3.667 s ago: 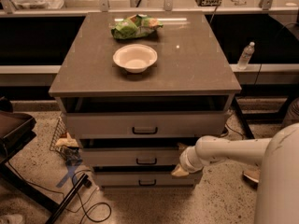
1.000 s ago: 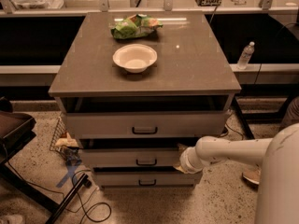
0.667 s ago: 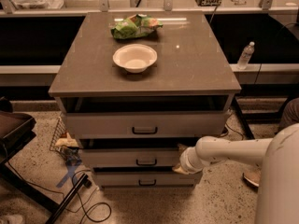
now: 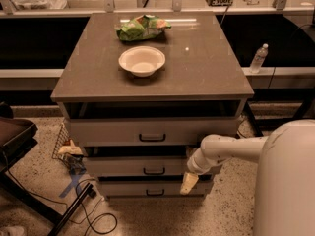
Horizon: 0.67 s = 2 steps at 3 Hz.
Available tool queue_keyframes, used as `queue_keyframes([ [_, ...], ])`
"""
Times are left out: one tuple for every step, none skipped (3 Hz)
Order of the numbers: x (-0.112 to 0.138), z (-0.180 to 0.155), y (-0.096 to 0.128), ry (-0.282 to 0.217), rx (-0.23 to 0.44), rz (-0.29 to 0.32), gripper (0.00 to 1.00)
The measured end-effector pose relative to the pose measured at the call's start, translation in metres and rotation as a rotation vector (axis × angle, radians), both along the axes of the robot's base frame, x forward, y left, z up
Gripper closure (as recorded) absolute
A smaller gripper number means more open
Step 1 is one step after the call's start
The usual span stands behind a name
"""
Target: Open middle drawer
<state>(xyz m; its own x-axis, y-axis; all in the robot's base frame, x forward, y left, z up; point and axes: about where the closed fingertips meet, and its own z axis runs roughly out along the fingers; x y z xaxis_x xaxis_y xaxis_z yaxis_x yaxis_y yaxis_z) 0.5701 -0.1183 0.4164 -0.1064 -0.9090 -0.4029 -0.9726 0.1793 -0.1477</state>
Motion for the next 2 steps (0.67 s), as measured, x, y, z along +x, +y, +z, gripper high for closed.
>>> queue_keyframes([
  [0.0,0.0,0.0,0.0,0.0,0.0,0.0],
  [-0.0037,-0.0023,-0.0002,0.008,-0.001,-0.004,0.25],
])
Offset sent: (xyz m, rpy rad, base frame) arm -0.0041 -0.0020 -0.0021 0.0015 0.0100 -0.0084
